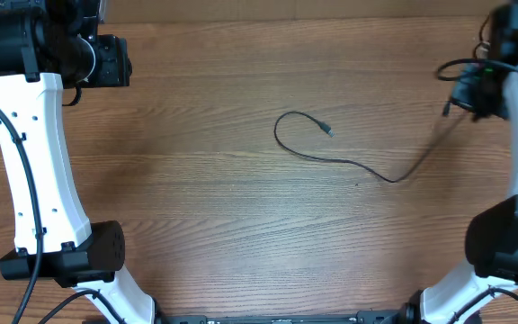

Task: Untangle cables
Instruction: 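Lift the cable and carry it off the table to the right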

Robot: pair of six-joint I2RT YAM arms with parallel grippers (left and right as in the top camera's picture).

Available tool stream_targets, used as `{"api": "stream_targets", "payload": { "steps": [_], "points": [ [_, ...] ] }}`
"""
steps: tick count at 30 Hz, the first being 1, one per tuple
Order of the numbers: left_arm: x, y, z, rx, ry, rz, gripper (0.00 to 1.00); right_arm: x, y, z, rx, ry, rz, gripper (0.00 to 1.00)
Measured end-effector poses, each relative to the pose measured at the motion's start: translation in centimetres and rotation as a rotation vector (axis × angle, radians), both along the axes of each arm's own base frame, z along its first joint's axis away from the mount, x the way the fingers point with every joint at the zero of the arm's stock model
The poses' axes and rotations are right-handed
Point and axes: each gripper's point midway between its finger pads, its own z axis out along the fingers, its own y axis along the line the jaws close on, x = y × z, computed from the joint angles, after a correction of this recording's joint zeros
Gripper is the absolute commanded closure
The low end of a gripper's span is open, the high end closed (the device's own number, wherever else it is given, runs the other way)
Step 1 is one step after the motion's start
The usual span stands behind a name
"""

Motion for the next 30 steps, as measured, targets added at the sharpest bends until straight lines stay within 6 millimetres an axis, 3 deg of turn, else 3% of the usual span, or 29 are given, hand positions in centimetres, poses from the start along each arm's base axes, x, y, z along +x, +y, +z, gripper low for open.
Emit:
{"api": "stream_targets", "payload": {
  "steps": [4, 6, 8, 10, 12, 16, 19, 23, 27, 30],
  "points": [
    [0.2, 0.0, 0.1, 0.001, -0.010, 0.000, 0.37, -1.7, -2.9, 1.4, -0.006, -0.025, -0.087, 0.96],
    [0.3, 0.0, 0.2, 0.001, -0.016, 0.000, 0.37, -2.3, -3.3, 3.6, -0.023, -0.081, -0.104, 0.96],
    [0.5, 0.0, 0.3, 0.002, -0.023, 0.000, 0.37, -2.3, -3.5, 7.5, -0.057, -0.190, -0.107, 0.96],
    [0.6, 0.0, 0.3, 0.002, -0.027, 0.000, 0.37, -2.3, -3.5, 13.0, -0.108, -0.353, -0.103, 0.96],
    [0.6, 0.1, 0.3, 0.003, -0.029, 0.000, 0.37, -3.3, -3.1, 20.0, -0.174, -0.556, -0.100, 0.96],
    [0.6, 0.1, 0.3, 0.003, -0.028, 0.000, 0.37, -8.2, -2.1, 32.3, -0.315, -0.912, -0.122, 0.96],
    [0.6, 0.1, 0.3, 0.002, -0.028, 0.000, 0.37, -12.2, -1.9, 37.9, -0.410, -1.078, -0.162, 0.96],
    [0.6, 0.1, 0.3, 0.003, -0.028, 0.000, 0.37, -15.7, -3.4, 42.1, -0.547, -1.191, -0.235, 0.96],
    [0.6, 0.1, 0.3, 0.003, -0.029, 0.000, 0.38, -17.2, -6.7, 43.1, -0.673, -1.168, -0.316, 0.96],
    [0.6, 0.1, 0.4, 0.002, -0.029, 0.000, 0.38, -16.9, -10.0, 43.4, -0.755, -1.140, -0.350, 0.96]
  ]
}}
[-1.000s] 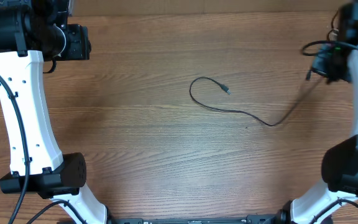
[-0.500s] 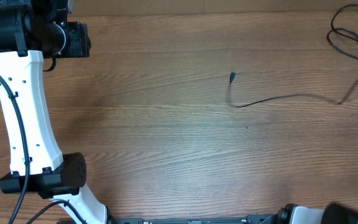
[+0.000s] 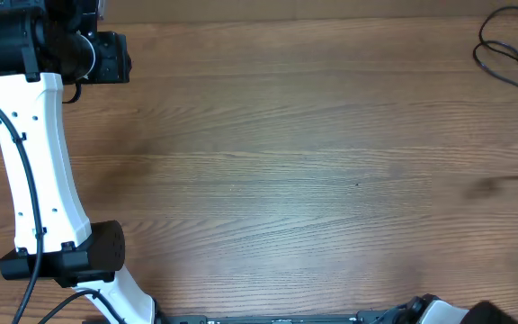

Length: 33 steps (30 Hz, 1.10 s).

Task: Untangle cables
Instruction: 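Lift the cable and carry it off the table to the right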

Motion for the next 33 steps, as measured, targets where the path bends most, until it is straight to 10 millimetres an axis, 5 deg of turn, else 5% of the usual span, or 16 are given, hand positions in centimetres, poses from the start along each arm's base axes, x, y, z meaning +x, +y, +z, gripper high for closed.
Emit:
{"api": "stream_targets", "payload": {
  "steps": [6, 12, 16, 20, 26, 29, 33],
  "points": [
    [-0.2, 0.0, -0.1, 0.000, 0.009, 0.000, 0.38, 2.6, -4.6, 0.0, -0.063, 0.018, -0.009, 0.96],
    [0.0, 0.0, 0.0, 0.001, 0.001, 0.000, 0.38, 3.7, -4.7, 0.9, -0.156, 0.062, 0.034, 0.96],
    [0.2, 0.0, 0.1, 0.002, -0.012, 0.000, 0.37, 4.0, -5.3, -0.4, -0.142, 0.120, 0.038, 0.96],
    [0.2, 0.0, 0.1, 0.001, -0.010, 0.000, 0.37, 4.8, -8.0, -3.9, -0.063, 0.209, 0.018, 0.96],
    [0.0, 0.0, 0.0, 0.001, -0.002, 0.000, 0.37, 7.5, -12.7, -13.2, 0.134, 0.343, 0.016, 0.96],
    [0.0, 0.0, 0.0, 0.000, 0.001, 0.001, 0.37, 8.0, -13.5, -16.3, 0.225, 0.368, 0.015, 0.96],
    [-0.1, 0.0, -0.1, 0.000, 0.005, 0.001, 0.37, 7.5, -12.8, -17.9, 0.326, 0.357, 0.015, 0.96]
  ]
}}
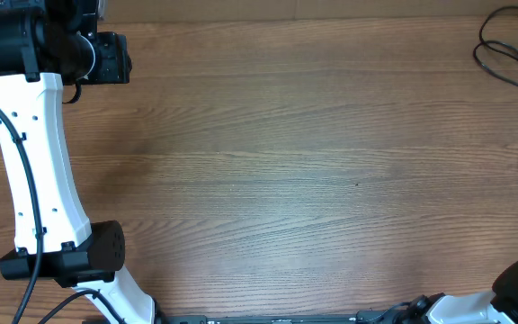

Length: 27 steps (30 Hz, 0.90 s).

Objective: Untangle cables

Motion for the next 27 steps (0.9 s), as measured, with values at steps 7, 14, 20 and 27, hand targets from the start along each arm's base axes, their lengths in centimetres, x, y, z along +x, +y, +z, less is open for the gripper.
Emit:
{"api": "stream_targets", "payload": {
  "steps": [7, 14, 20, 27],
  "points": [
    [-0.3, 0.0, -0.2, -0.002, 0.017, 0.000, 0.38, -1.2, 0.8, -3.7, 0.218, -0.036, -0.069, 0.96],
    [-0.3, 0.0, -0.3, -0.002, 0.019, 0.000, 0.38, -4.7, -1.4, -8.7, 0.463, -0.126, -0.168, 0.96],
    [0.0, 0.0, -0.1, -0.001, 0.004, 0.000, 0.38, -4.8, -1.1, -14.6, 0.663, -0.148, -0.190, 0.96],
    [0.0, 0.0, -0.1, -0.001, 0.005, 0.000, 0.38, -4.1, -0.8, -22.0, 0.805, -0.176, -0.245, 0.96]
  ]
}}
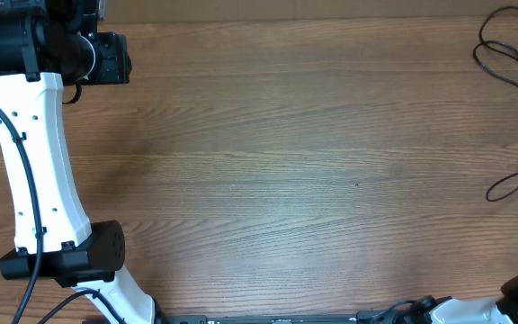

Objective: Untangle cables

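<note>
A thin black cable (500, 47) lies curled at the table's far right top corner, its small connector end pointing down. Lower on the right edge a second stretch of black cable (513, 183) loops in from outside the overhead view, its tip reaching left. I cannot tell whether the two stretches are one cable. My left arm (34, 153) stands along the left side with its wrist (97, 56) at the top left; its fingers do not show. Of my right arm only a dark part shows at the bottom right corner.
The wooden table (268, 180) fills the view. The left arm's white link and black base (61, 256) occupy the left strip. A dark rail (286, 319) runs along the front edge.
The lower cable loop at the right edge has shifted, and its tip now reaches further left onto the table. The dark part of the right arm sits slightly lower in the corner.
First the cable stretched from the table's middle to my right gripper at the upper right. A second later it lay bunched at the far right edge and the right arm had left the view. The left arm stayed still throughout.
</note>
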Robot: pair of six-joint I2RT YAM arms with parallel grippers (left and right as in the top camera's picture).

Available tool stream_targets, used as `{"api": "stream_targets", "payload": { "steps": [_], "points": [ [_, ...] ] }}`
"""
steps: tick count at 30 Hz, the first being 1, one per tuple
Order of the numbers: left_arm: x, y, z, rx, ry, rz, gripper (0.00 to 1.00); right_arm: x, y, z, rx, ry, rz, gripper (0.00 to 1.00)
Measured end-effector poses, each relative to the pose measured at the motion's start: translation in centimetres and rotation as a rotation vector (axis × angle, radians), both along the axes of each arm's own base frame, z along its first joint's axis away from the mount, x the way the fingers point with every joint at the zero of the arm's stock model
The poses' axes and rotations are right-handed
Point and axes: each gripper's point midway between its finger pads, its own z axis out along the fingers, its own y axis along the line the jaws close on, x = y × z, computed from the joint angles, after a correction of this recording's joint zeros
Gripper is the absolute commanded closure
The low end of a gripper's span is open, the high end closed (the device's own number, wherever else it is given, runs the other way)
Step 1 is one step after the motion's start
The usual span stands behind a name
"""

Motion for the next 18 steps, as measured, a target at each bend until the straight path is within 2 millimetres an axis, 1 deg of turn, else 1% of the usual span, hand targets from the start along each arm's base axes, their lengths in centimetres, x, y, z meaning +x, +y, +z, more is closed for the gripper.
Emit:
{"api": "stream_targets", "payload": {
  "steps": [2, 6, 7, 12, 14, 18],
  "points": [
    [0.0, 0.0, 0.0, 0.000, 0.000, 0.000, 0.38, 0.2, -0.2, -2.5, 0.006, -0.008, -0.003, 0.96],
    [0.0, 0.0, 0.0, 0.000, 0.000, 0.000, 0.38, 1.2, -0.3, -5.7, -0.013, -0.057, 0.037, 0.96],
    [0.0, 0.0, 0.0, 0.000, -0.001, 0.000, 0.38, 1.5, -0.1, -6.0, -0.014, -0.072, 0.055, 0.96],
    [0.1, 0.0, 0.0, 0.000, -0.003, 0.000, 0.38, 4.3, 0.4, -6.8, -0.050, -0.138, 0.194, 0.96],
    [0.1, 0.0, 0.0, -0.001, -0.003, 0.003, 0.38, 5.3, 0.8, -7.7, -0.052, -0.131, 0.243, 0.96],
    [0.0, 0.0, 0.0, -0.006, -0.001, 0.010, 0.38, 6.4, 1.4, -10.6, -0.034, -0.068, 0.283, 0.96]
  ]
}}
